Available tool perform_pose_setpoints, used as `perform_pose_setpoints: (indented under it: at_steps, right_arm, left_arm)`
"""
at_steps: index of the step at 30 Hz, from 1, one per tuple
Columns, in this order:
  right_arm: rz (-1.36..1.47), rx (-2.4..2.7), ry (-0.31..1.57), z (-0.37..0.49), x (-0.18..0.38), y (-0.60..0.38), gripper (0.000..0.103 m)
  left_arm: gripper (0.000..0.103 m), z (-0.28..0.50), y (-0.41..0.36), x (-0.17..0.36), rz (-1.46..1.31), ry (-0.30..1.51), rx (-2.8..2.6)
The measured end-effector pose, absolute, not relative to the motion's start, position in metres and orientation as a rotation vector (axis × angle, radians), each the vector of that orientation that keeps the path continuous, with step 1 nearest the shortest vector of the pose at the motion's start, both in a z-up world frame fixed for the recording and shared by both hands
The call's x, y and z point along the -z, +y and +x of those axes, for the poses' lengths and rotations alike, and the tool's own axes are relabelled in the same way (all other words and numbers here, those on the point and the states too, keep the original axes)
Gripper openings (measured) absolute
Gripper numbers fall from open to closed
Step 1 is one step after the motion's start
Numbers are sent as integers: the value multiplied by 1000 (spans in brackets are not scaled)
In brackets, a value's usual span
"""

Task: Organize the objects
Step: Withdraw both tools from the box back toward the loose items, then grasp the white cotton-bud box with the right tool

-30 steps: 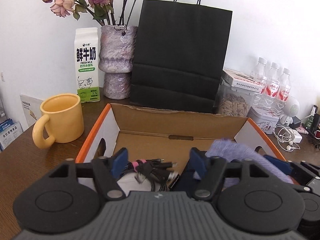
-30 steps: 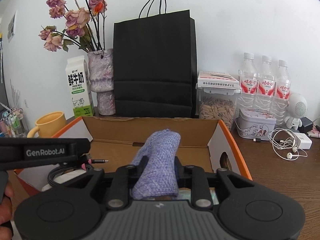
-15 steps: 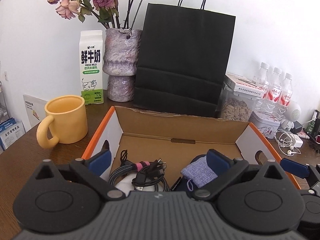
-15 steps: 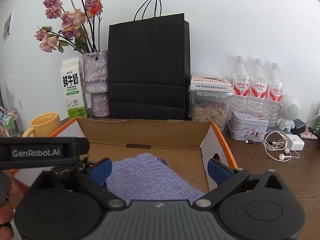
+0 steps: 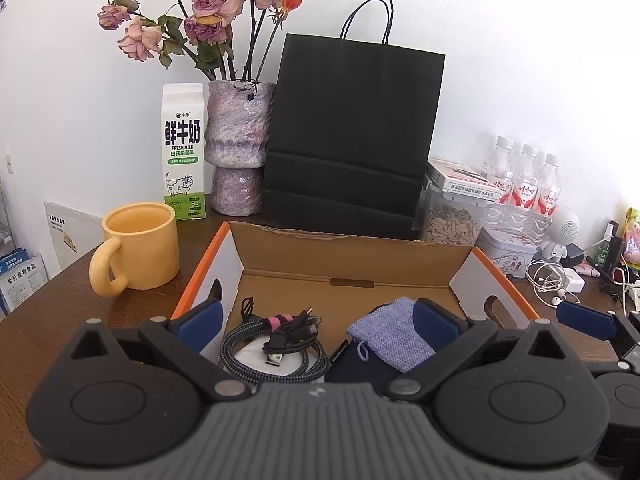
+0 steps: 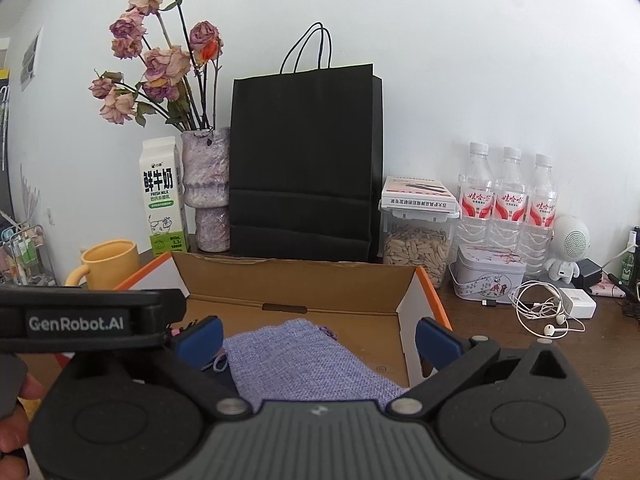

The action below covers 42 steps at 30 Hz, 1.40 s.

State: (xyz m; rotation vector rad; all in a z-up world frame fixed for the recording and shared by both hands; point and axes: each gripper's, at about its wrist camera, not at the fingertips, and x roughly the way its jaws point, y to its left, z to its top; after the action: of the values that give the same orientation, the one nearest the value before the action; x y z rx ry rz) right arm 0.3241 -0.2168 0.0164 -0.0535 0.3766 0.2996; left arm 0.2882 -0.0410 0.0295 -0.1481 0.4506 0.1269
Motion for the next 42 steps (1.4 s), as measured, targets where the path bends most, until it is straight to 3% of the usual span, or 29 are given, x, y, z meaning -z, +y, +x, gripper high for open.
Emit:
perform_pose_setpoints:
  at_steps: [29, 42]
  right_arm:
    - [-82, -334, 434, 190, -3, -251, 103]
    - [-127, -274, 520, 192, 19, -284, 103]
  left_arm:
    - [103, 165, -20, -32, -121, 474, -114]
    - [103, 144, 4, -17, -103, 546, -134]
